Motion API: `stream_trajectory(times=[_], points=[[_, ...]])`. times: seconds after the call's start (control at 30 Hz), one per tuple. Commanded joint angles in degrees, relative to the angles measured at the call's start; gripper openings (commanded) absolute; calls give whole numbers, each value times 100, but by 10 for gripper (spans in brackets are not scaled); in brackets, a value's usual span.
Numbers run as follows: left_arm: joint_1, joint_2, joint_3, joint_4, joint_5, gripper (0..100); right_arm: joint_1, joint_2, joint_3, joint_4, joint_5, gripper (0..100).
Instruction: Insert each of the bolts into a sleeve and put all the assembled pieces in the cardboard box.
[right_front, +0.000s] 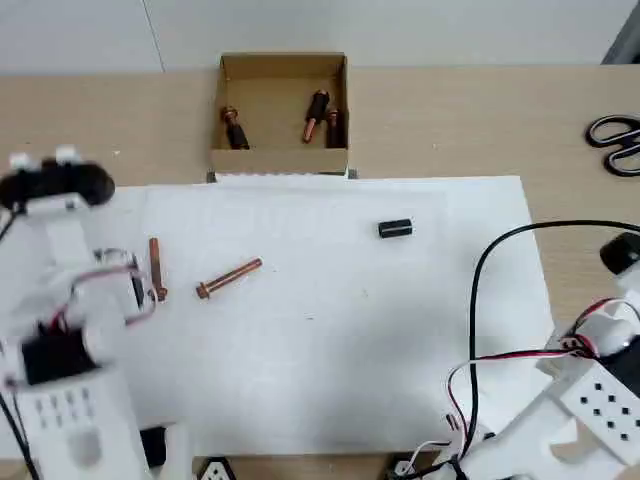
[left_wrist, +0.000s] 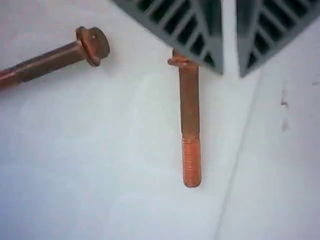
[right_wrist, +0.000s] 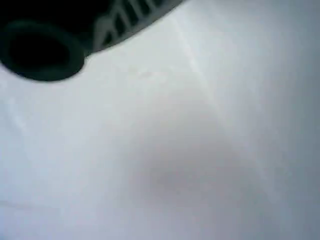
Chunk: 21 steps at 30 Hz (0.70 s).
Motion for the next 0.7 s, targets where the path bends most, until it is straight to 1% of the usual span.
stream_trajectory(times=[0.0,0.17,0.37,0.53,0.67], points=[[9,1160,-884,97,35,10,215,-101,9,-57,-62,9],[9,2637,-1631,466,-26,12,303,-101,132,-154,-53,9],[9,4185,-2378,967,-844,17,295,-101,149,-180,-88,4],[9,4774,-2633,1099,-949,103,295,-101,149,-180,-88,4],[18,4905,-2615,958,-949,119,295,-101,149,-180,-88,4]])
